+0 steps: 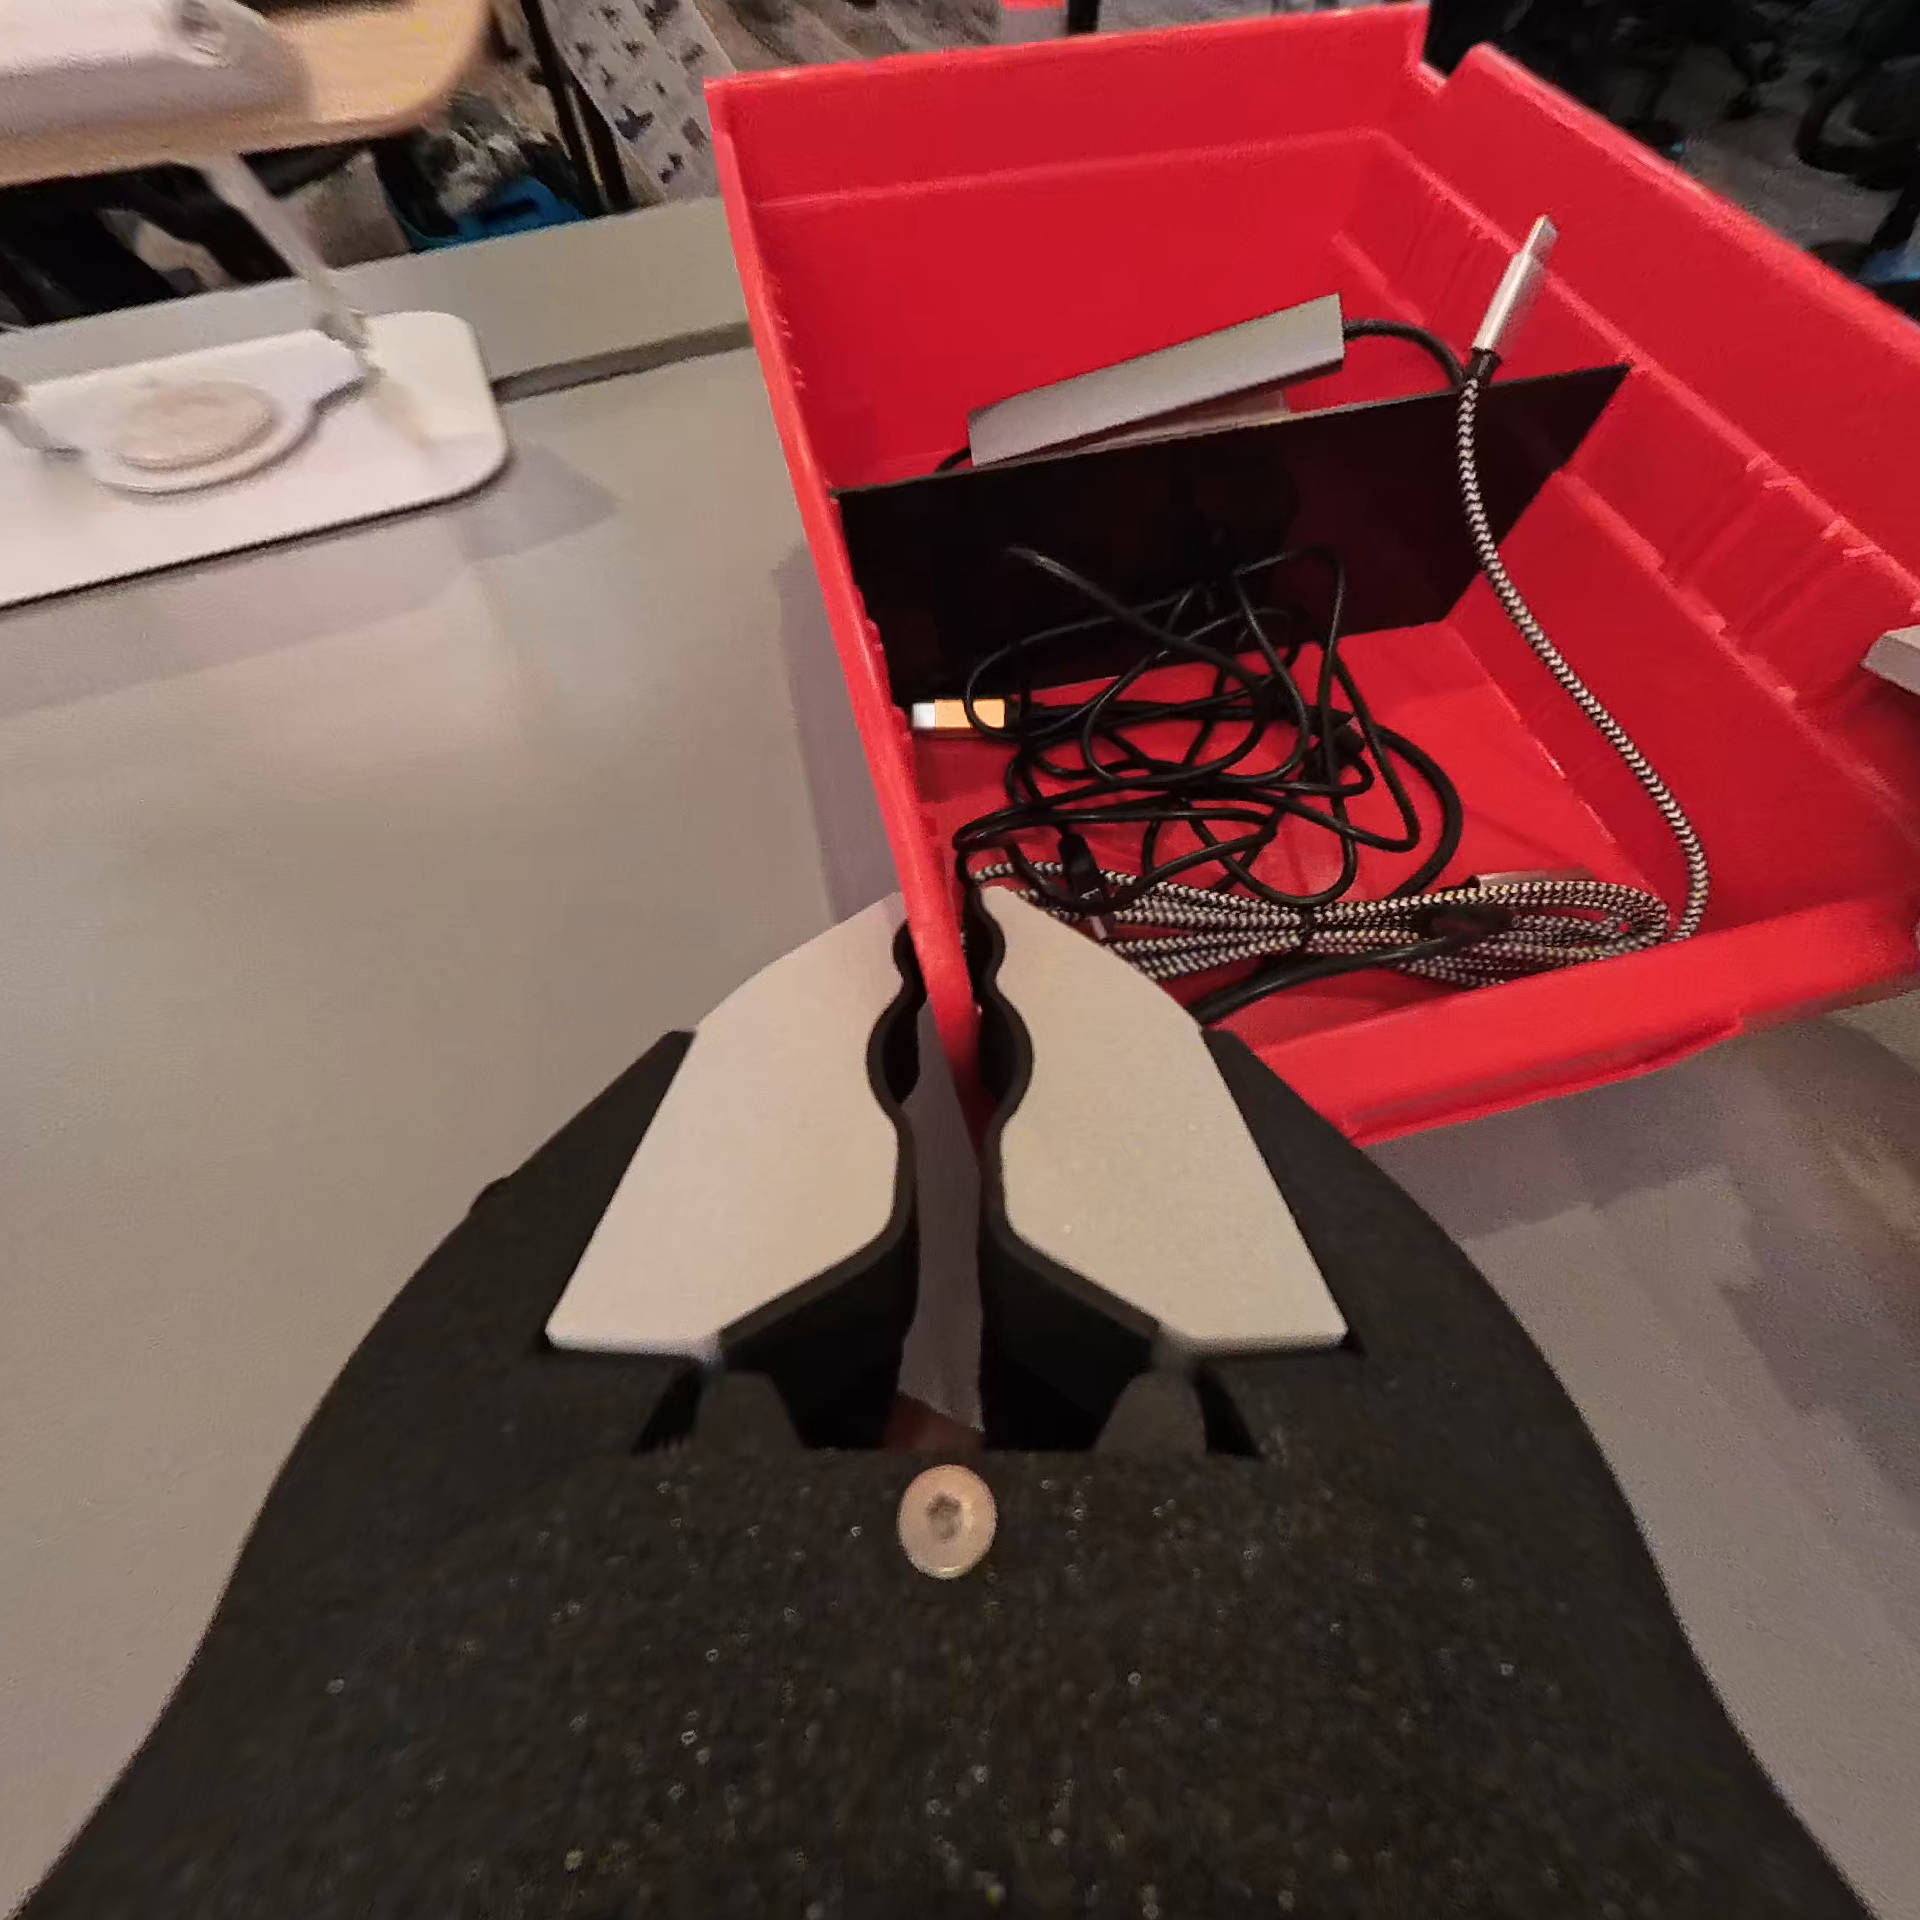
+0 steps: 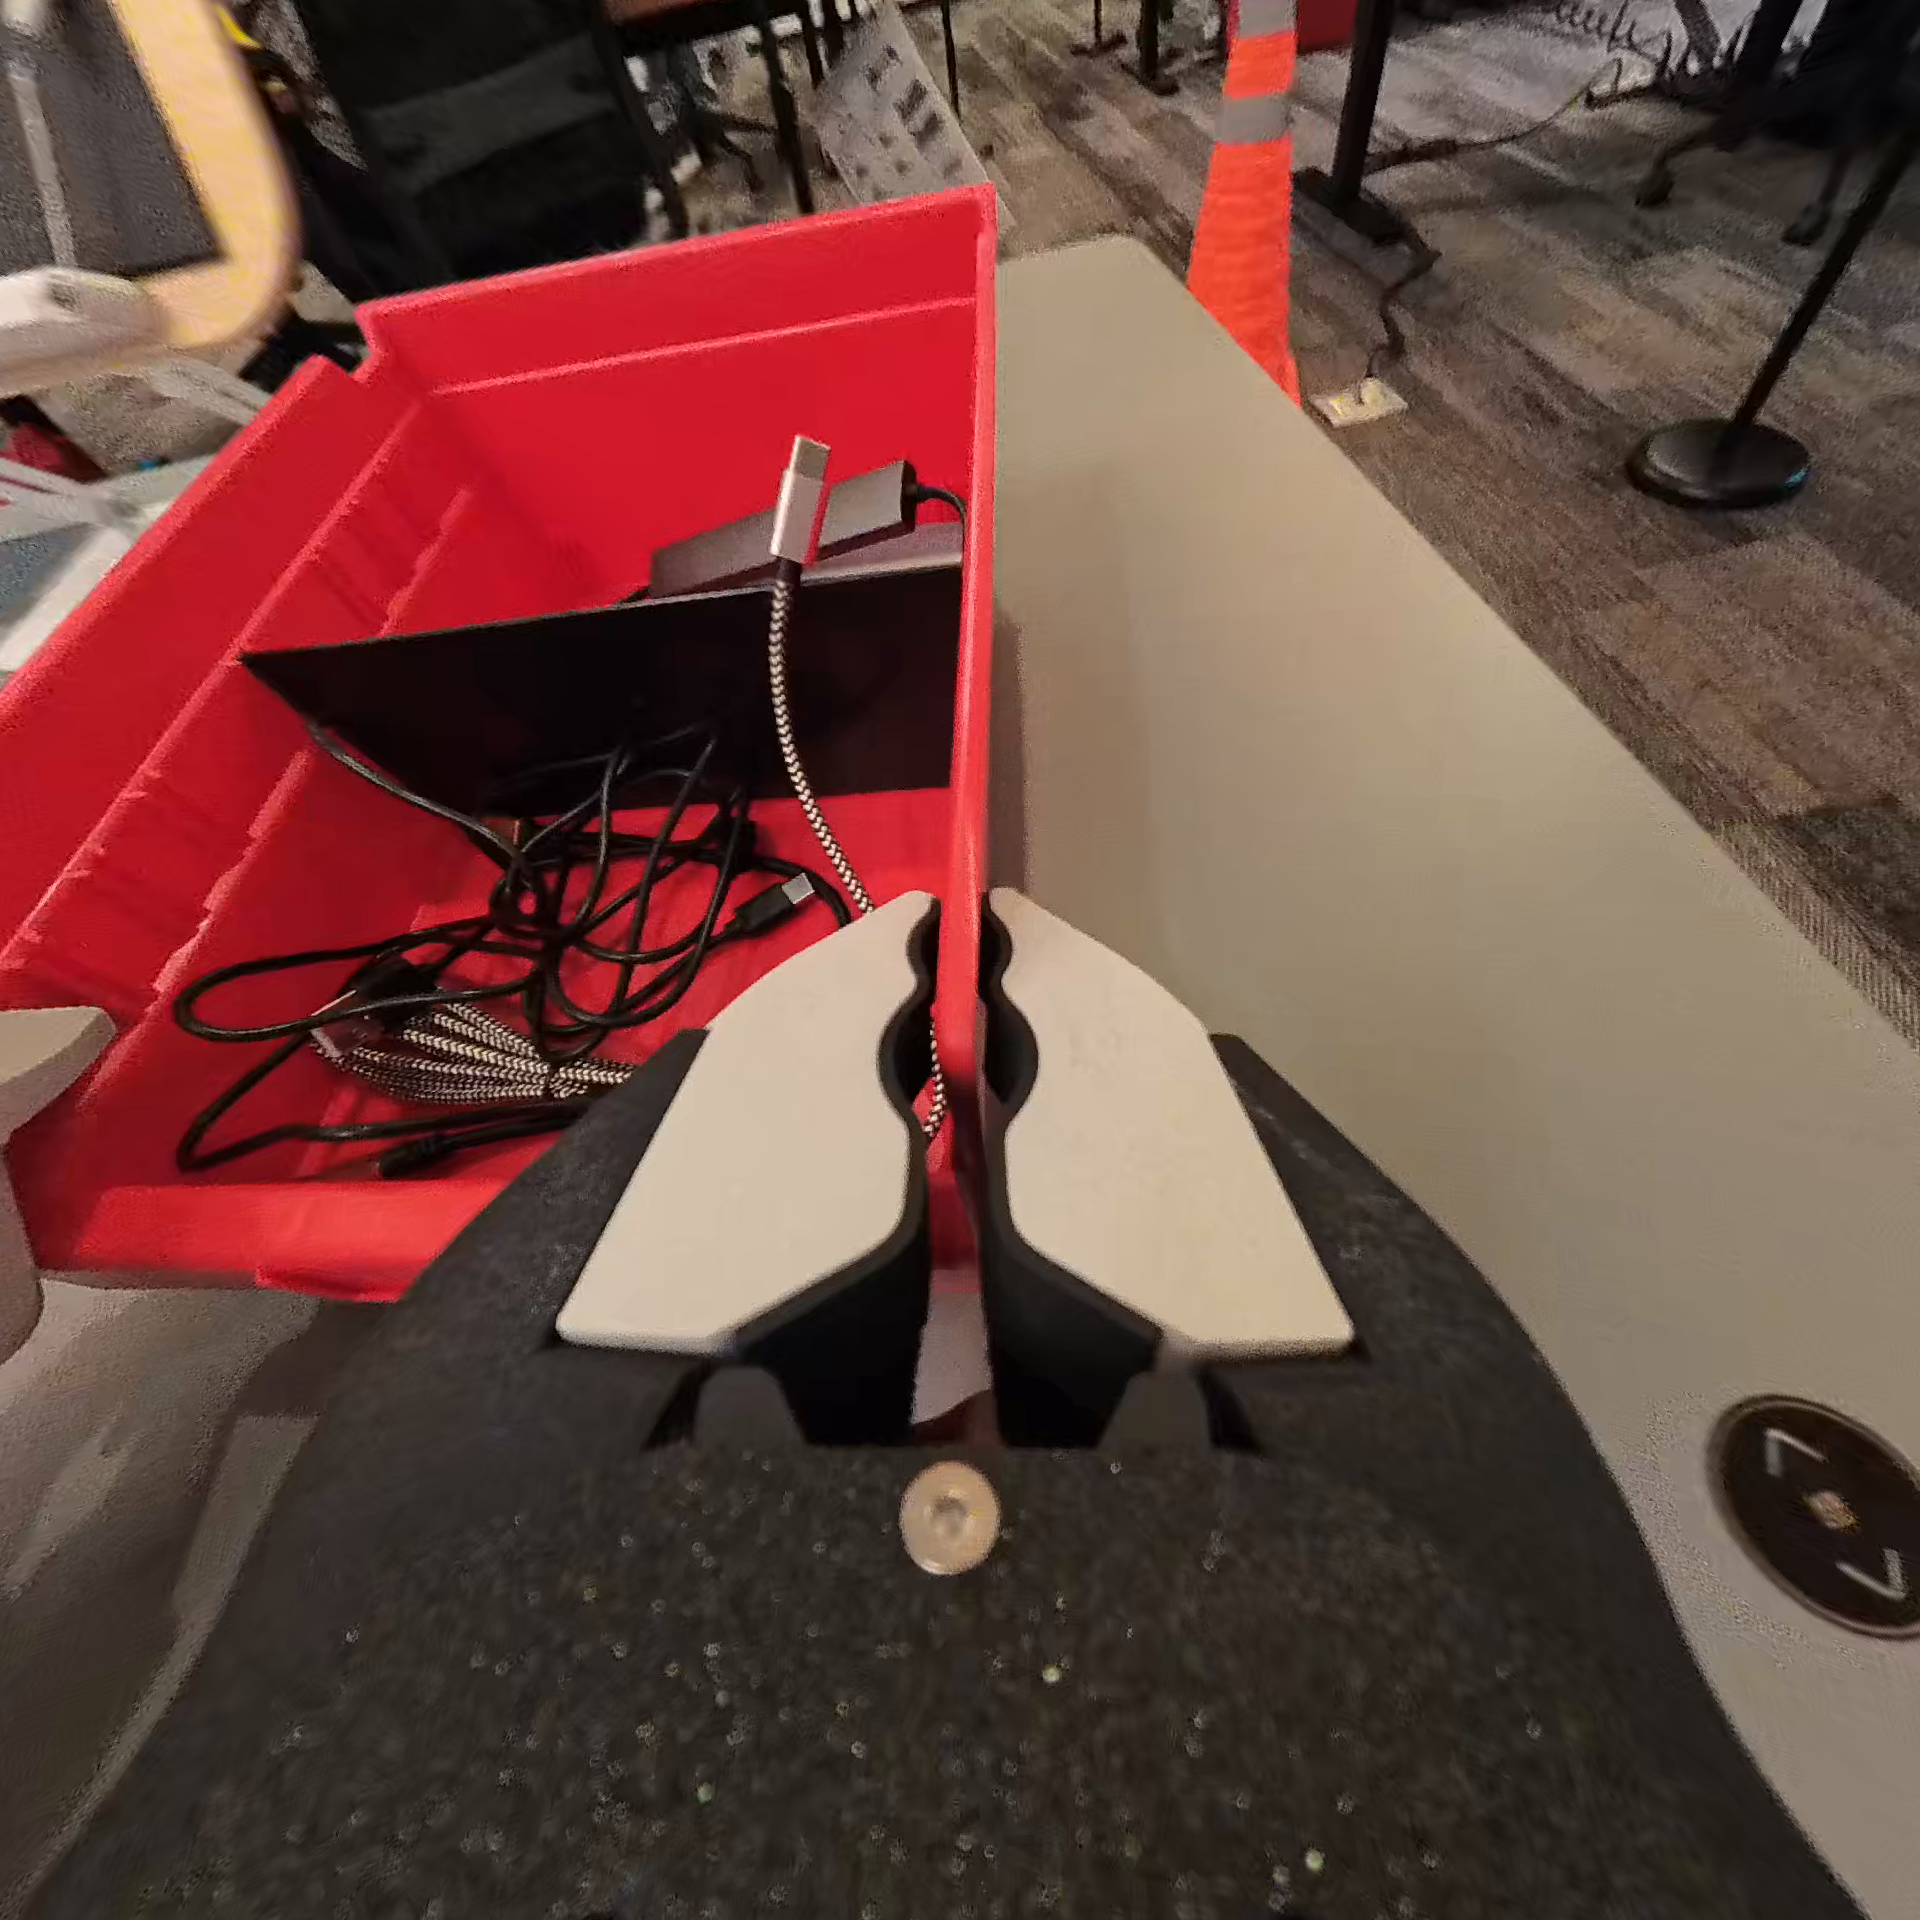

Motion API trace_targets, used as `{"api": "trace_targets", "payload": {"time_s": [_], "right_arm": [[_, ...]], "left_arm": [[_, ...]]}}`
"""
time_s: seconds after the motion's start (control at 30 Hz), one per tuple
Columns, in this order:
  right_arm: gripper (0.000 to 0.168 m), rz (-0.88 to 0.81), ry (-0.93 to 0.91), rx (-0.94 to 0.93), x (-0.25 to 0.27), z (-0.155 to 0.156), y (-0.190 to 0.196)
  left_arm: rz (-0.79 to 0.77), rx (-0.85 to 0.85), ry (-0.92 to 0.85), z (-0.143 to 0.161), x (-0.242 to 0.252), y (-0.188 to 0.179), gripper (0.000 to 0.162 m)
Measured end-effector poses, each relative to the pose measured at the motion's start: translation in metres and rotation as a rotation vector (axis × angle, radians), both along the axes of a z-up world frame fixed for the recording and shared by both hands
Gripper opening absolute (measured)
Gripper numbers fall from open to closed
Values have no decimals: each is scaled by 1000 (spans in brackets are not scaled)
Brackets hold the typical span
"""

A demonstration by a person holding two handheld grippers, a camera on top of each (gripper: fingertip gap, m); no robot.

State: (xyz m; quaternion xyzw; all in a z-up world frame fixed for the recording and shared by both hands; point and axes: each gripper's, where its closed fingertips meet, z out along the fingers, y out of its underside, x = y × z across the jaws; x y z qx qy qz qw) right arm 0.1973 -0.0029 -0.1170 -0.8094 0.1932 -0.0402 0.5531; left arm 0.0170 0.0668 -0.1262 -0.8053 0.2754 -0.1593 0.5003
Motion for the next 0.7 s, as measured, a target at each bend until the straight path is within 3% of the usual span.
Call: {"api": "trace_targets", "payload": {"time_s": [0.23,0.43,0.7], "right_arm": [[4,165,-66,37,-124,21,39],[5,351,-109,-25,-237,3,76],[6,408,-60,-43,-268,-6,98]], "left_arm": [[128,50,13,17,-132,22,5],[234,32,80,4,-248,33,5],[214,-33,30,-5,-275,41,9]]}}
